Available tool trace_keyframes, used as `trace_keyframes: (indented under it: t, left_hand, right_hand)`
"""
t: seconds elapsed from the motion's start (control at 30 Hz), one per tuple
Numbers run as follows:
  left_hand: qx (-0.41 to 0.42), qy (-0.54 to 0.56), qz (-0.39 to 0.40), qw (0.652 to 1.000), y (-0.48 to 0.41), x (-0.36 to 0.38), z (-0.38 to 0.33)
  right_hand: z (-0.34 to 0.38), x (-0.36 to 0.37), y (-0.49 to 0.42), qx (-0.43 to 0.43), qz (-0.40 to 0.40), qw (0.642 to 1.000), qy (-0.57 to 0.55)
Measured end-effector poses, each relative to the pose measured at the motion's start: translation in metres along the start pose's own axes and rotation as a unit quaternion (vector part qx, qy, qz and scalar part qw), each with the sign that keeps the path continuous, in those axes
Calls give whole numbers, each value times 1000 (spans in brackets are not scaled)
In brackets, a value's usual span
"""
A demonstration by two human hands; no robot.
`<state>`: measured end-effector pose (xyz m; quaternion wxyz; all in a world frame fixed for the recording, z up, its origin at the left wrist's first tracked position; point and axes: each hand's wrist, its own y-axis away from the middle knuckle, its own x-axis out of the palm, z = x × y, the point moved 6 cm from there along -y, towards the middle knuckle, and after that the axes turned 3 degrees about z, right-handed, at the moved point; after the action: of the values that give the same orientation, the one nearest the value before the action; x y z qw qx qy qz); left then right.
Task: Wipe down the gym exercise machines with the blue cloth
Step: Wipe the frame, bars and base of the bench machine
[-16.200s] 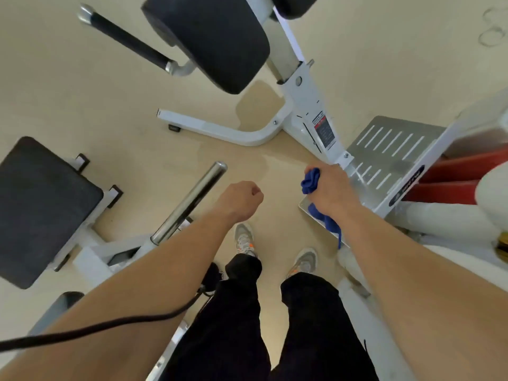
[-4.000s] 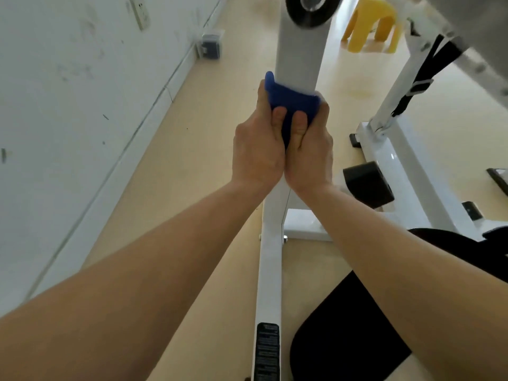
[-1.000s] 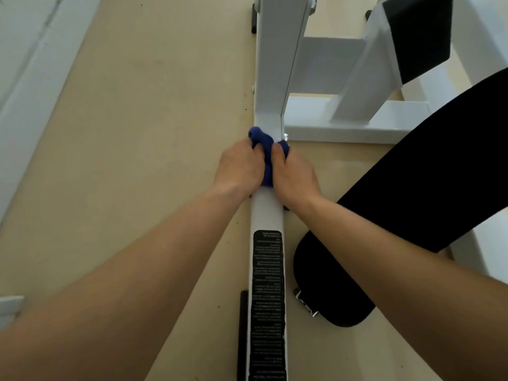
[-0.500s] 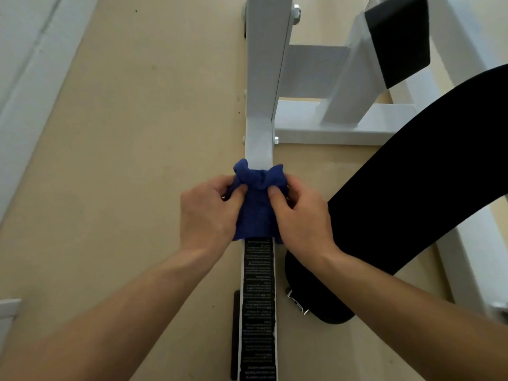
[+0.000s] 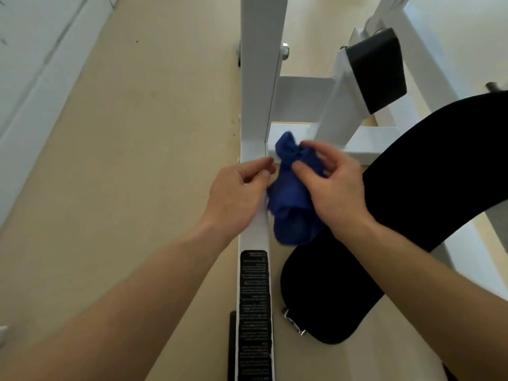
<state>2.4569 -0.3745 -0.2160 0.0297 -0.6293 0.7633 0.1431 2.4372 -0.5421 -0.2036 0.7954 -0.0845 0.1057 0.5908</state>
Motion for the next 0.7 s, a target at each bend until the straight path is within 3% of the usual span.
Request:
trace_keyframes:
  t: [0.1,0.2,0.3,0.47,0.57,0.7]
  left_hand:
    - [-34,1,-64,997,-5,-23,8]
    - [-58,15,-144,988,-4,-44,14]
    - [-64,21,-171,983,-2,-55,18]
    - [-89,18,-173,981,5,-67,38]
    - [-119,19,-174,977,9,-74,50]
    - [-127,18,-185,974,10,-80,53]
  right_hand:
    - [26,-10,-40,-103,-104,980,136]
    - [31,12,-77,-229,-115,933,252]
    - [3,39,-89,-324,-122,847,403]
    - [-33,37,-96,-346,6,711,612]
    - [-35,30,-97,-389,20,628,674]
    - [-37,20,-102,-463,15,491,738]
